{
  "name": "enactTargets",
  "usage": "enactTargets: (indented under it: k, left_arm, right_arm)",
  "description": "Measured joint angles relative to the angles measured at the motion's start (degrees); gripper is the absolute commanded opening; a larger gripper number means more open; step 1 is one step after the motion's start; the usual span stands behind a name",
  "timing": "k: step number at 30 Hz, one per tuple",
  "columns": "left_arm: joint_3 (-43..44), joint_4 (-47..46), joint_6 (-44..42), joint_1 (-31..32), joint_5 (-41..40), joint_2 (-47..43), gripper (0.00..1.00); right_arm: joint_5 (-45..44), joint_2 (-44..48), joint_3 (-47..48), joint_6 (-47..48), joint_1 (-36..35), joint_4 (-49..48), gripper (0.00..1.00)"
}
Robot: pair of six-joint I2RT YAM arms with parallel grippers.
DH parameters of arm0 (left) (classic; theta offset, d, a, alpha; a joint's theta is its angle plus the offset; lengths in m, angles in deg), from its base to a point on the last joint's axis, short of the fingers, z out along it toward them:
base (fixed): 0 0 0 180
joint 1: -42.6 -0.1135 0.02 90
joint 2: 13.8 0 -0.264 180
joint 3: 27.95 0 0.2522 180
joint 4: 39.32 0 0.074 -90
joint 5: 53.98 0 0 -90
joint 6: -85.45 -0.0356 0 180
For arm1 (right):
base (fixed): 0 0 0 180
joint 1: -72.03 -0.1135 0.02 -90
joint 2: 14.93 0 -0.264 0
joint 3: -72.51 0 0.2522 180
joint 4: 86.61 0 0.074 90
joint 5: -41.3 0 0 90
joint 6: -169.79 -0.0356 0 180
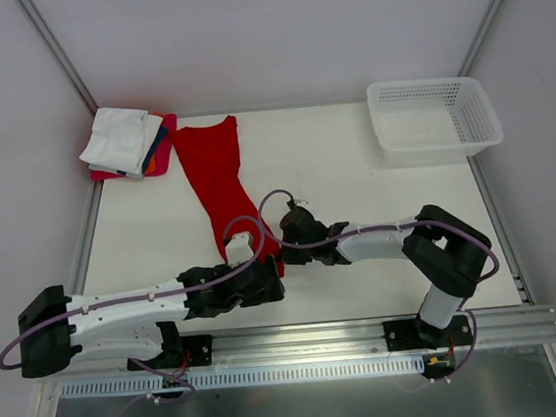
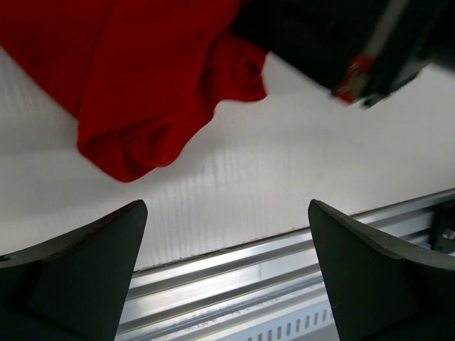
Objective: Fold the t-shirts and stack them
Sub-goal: Rotate the tshirt 90 degrees
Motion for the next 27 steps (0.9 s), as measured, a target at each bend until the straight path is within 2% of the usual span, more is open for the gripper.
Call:
enactTargets:
  k: [9, 17, 18, 19, 20, 21, 22, 27]
  left_arm:
    - [4.4, 4.7, -6.1, 0.1, -4.8, -15.7, 0.99]
    - [6.4, 11.4, -11.4, 0.7, -5.1, -20.2, 0.99]
    - [6.9, 12.1, -12.5, 0.8, -4.8, -20.7, 0.99]
    - [7.2, 12.9, -13.1, 0.8, -4.3, -21.4, 0.99]
    - [7.5, 13.2, -13.9, 0.8, -3.9, -21.8, 0.99]
    - [8.0, 13.2, -14.3, 0.7, -3.7, -22.0, 0.99]
    - [9.0, 13.2, -15.2, 0.7, -3.4, -22.1, 0.99]
    - [16.3, 12.7, -20.1, 0.3, 0.8, -22.0, 0.99]
  right_arm:
    - [-5.3, 1.4, -1.0, -5.3, -12.8, 1.6, 0.0]
    - [-11.3, 4.4, -1.0, -10.6, -21.9, 10.5, 0.01]
    - [-11.8, 4.9, -1.0, -11.3, -23.1, 11.7, 0.07]
    - [-12.3, 5.4, -1.0, -11.8, -24.0, 13.1, 0.21]
    - [-13.1, 5.7, -1.0, -12.4, -24.7, 14.5, 0.52]
    - [-13.8, 6.0, -1.0, -13.2, -25.1, 15.8, 0.69]
    - [-14.5, 6.8, -0.6, -13.5, -25.5, 16.4, 0.99]
    - [-19.0, 9.7, 1.6, -11.8, -24.4, 26.6, 0.99]
